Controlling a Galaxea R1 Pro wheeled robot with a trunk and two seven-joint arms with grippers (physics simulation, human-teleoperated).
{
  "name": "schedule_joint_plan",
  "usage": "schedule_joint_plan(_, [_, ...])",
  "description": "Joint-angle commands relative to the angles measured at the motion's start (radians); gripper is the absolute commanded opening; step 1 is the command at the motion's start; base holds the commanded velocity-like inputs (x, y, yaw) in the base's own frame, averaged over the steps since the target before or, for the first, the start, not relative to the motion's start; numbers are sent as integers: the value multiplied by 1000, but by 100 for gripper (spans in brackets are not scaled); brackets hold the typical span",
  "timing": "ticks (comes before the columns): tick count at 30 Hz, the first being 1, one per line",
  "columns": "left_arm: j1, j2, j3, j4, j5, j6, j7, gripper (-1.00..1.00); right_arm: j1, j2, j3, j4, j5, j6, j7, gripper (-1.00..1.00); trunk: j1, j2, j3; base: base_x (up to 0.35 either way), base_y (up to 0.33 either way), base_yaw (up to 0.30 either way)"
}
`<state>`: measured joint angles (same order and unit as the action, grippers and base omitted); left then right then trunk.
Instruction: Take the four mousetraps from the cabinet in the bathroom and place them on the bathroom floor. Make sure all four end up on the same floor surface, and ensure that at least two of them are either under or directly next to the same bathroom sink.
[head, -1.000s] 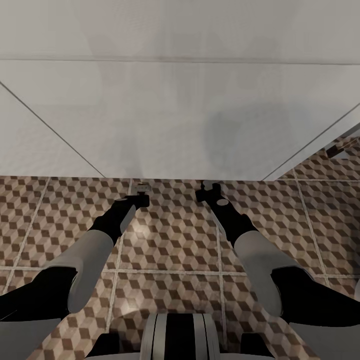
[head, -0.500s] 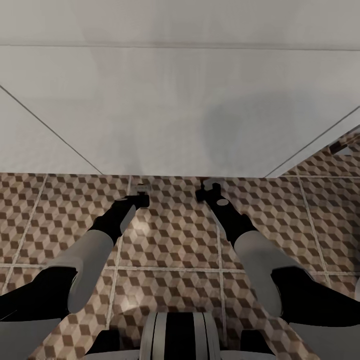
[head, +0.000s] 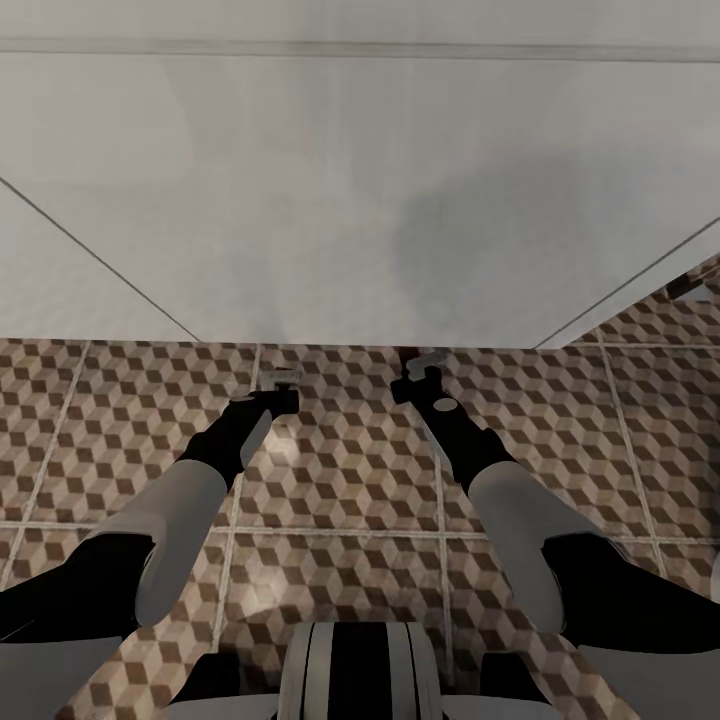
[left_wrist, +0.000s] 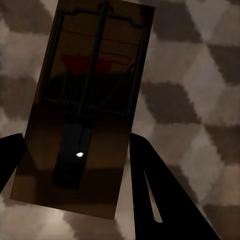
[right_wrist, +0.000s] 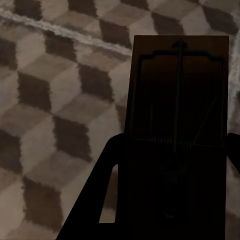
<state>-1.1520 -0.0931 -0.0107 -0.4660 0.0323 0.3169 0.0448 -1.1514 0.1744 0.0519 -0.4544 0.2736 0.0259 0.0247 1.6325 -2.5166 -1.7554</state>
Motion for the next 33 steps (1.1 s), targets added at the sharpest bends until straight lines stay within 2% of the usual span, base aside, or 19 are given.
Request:
schedule_joint_plan(1, [0, 0, -2, -2, 0, 6, 6, -100, 0, 0, -1, -1, 10, 2, 3, -100, 0, 0, 0, 0, 0, 0])
schedule_joint_plan(10, [0, 0, -2, -15, 0, 6, 6, -100, 1, 0, -1, -1, 10, 2, 4, -100, 0, 0, 0, 0, 0, 0])
schedule_joint_plan(24, [0, 0, -2, -25, 0, 7, 5, -100, 1, 0, -1, -1, 10, 2, 4, -100, 6, -3, -55, 0, 0, 0])
schedule_joint_plan(33, [0, 0, -2, -36, 0, 7, 5, -100, 1, 0, -1, -1, 10, 1, 4, -100, 6, -3, -55, 0, 0, 0])
